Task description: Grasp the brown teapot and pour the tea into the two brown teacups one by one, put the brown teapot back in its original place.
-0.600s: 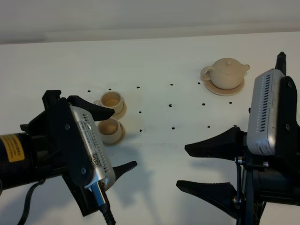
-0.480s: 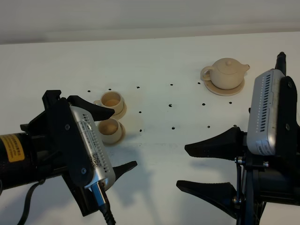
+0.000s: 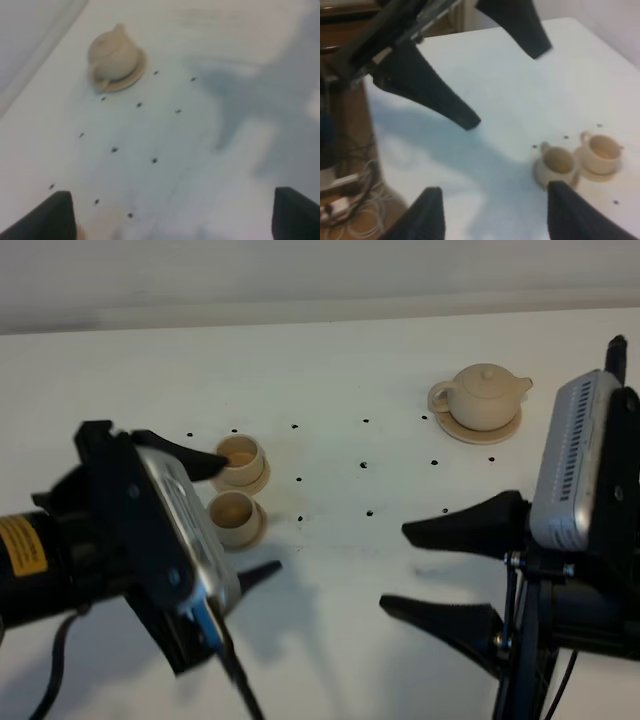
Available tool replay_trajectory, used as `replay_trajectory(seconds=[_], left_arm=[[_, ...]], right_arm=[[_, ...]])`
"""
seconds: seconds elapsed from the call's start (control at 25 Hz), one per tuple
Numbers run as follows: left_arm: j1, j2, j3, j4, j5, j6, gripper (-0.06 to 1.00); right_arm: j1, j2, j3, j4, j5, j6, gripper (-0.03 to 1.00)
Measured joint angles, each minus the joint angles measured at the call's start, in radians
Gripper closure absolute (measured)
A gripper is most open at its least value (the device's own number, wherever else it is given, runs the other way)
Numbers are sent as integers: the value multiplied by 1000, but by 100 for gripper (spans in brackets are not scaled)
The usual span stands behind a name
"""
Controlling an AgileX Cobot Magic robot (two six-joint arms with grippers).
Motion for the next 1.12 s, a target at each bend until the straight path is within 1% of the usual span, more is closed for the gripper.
replay_trajectory(seconds=[0.12, 0.2, 0.36, 0.56, 0.8, 0.88, 0.96, 1.04, 1.12], left_arm=[[64, 0, -16, 64, -3, -77, 21], [111, 0, -40, 103, -3, -121, 22], [211, 0, -72, 152, -2, -162, 22], [333, 0, -78, 196, -2, -200, 22], [507, -1, -79, 207, -1, -228, 23], [557, -8, -79, 207, 0, -244, 24], [607, -25, -79, 207, 0, -260, 24], [648, -49, -79, 207, 2, -266, 26], [680, -83, -79, 207, 9, -269, 26]], right_arm=[[-38, 0, 0, -8, -74, 20, 52], [-97, 0, -1, -8, -99, 36, 52], [-222, 0, -29, -8, -110, 64, 52], [-381, 0, -41, -7, -112, 81, 52], [-596, -1, -44, -28, -103, 98, 52], [-654, -8, -59, -70, -78, 131, 52], [-702, -29, -87, -148, -45, 191, 52], [-743, -66, -118, -265, -14, 285, 52], [-765, -104, -147, -436, 23, 433, 52]])
